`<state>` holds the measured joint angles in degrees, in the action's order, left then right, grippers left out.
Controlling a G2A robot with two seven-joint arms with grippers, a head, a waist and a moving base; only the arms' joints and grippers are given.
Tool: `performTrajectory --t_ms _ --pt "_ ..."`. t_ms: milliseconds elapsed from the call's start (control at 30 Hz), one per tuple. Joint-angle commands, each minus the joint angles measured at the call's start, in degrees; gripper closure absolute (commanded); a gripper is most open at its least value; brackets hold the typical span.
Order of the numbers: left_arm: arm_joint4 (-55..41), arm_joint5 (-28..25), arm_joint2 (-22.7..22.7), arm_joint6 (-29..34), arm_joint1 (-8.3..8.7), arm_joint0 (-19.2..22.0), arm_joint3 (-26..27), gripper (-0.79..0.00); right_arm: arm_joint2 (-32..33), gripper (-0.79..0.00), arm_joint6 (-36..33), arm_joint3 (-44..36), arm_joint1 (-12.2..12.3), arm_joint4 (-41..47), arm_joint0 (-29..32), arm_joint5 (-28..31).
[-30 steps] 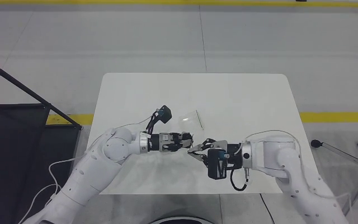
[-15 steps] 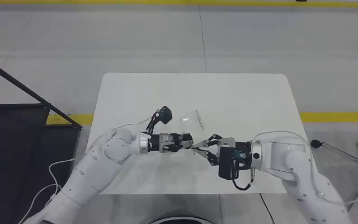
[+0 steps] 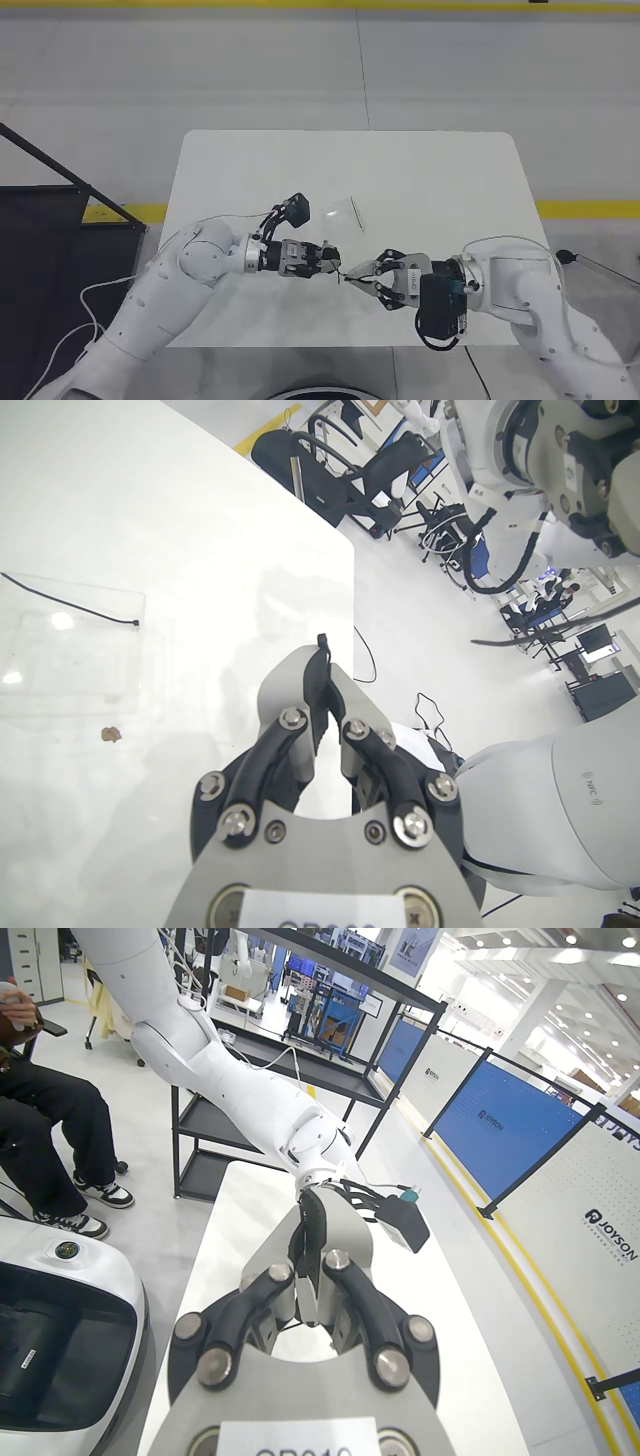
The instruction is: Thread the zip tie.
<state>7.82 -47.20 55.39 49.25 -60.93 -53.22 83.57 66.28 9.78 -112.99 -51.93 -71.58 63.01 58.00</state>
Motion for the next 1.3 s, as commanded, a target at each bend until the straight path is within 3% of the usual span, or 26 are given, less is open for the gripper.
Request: performTrajectory --t_ms 0,667,1267 --pt "0.0 0.0 0.0 0.0 -0.01 0.0 0.0 0.000 0.0 0.000 -0.1 0.0 0.0 0.0 0.0 0.0" --pt "0.0 0.0 0.0 0.0 -0.01 0.0 0.0 0.000 0.0 0.000 -0.2 0.0 0.0 0.0 0.1 -0.3" --pt "0.0 0.0 0.0 0.0 -0.01 0.0 0.0 0.000 -1.5 0.000 -10.6 0.5 -0.4 3.4 -0.8 -1.5"
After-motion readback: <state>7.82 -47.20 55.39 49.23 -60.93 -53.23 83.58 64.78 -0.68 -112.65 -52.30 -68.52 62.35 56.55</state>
